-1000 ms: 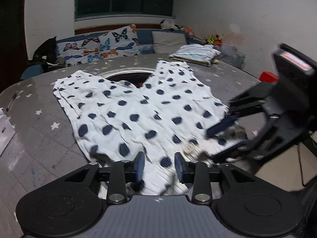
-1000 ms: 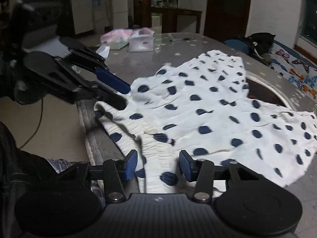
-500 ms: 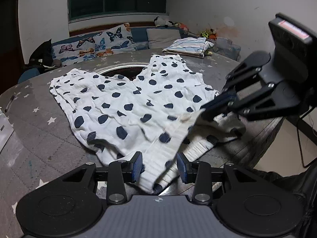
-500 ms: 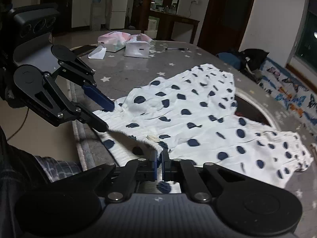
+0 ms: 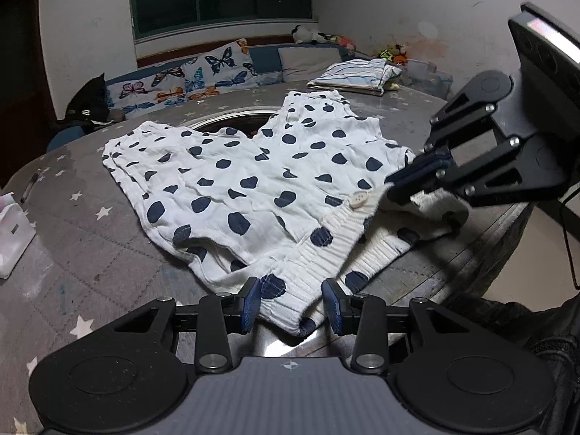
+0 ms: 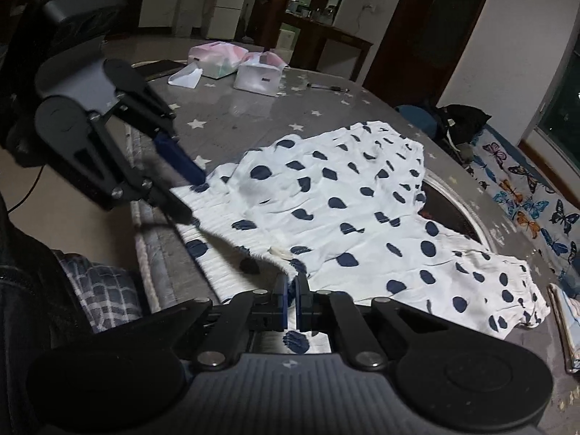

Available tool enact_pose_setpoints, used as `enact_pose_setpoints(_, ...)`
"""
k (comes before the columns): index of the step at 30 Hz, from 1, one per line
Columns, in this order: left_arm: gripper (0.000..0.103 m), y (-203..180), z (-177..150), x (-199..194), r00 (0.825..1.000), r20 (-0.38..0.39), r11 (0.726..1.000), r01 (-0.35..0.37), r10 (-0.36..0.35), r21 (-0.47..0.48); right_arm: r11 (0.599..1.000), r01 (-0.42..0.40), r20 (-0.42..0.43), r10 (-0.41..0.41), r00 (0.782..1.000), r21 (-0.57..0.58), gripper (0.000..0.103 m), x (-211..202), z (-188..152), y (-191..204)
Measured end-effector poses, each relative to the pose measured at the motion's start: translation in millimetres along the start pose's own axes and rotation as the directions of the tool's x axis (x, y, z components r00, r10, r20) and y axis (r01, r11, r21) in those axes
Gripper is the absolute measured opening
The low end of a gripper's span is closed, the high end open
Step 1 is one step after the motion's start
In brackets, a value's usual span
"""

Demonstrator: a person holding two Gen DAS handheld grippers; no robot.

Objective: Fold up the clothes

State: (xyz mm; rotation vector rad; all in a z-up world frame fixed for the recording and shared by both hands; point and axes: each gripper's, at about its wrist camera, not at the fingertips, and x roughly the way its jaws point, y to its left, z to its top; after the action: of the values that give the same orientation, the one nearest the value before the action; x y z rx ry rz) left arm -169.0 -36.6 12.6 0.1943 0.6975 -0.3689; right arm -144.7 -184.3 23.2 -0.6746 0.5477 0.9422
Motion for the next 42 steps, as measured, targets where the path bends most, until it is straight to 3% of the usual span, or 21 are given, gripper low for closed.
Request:
enact_pose_setpoints(4, 0.040, -4.5, -1.7, -2.4, 0.999, -0.007, 0.999, -0.036, 0.037, 0.022, 1.000, 0.013, 0.013, -0.013, 1.000, 0.002, 0.003, -2.9, 0.2, -1.8)
enact_pose_setpoints(8, 0.018, -5.3, -1.1, -5.8, 0.999, 0.002, 0.997, -0.051, 0.051, 0.052, 1.000, 0.023, 0.026, -0.023, 0.999, 0.000, 0.003, -8.4, 0.2, -2.1)
enact_pose_setpoints(11, 0.015, -4.0, 0.7, -10.7, 0.998, 0.011, 0.996, -0.057, 0.056, 0.072, 1.000, 0.019, 0.021, -0.019, 1.000, -0.017, 0.003, -9.9, -2.1, 2.6)
enact_pose_setpoints(12, 0.010, -3.1, 1.5, -12.0, 0.998, 0.010, 0.995, -0.060, 0.060, 0.077, 1.000, 0.010, 0.014, -0.010, 1.000, -0.024, 0.003, -8.7, -4.2, 5.5)
enact_pose_setpoints(19, 0.013, 3.1, 0.8, -15.5, 1.000, -0.023, 0.994, -0.008, 0.011, 0.107, 0.997, -0.056, -0.028, 0.055, 0.998, -0.043, 0.004, 1.9, -15.9, 17.2)
enact_pose_setpoints(26, 0.014, 15.5, 28.9, -31.0, 0.995, 0.063, 0.996, 0.070, -0.074, 0.063, 0.997, -0.081, -0.055, 0.080, 0.995, -0.016, 0.007, -1.3, -23.3, 10.2)
enact_pose_setpoints(31, 0.014, 0.9, 50.0, 1.4, 0.986, 0.095, 0.989, 0.133, -0.138, 0.060, 0.996, -0.085, -0.050, 0.086, 0.995, 0.014, 0.008, -4.2, -25.1, 7.1)
enact_pose_setpoints(37, 0.011, -13.9, 53.0, 52.1, 0.975, 0.042, 0.975, 0.216, -0.218, 0.046, 0.991, -0.073, -0.030, 0.077, 0.997, 0.113, 0.010, -20.2, -28.1, -8.5)
enact_pose_setpoints(42, 0.011, -28.7, 46.9, 61.6, 0.967, 0.026, 0.964, 0.249, -0.253, 0.094, 0.973, 0.023, -0.022, -0.018, 1.000, 0.230, 0.018, -29.4, -35.5, -38.6)
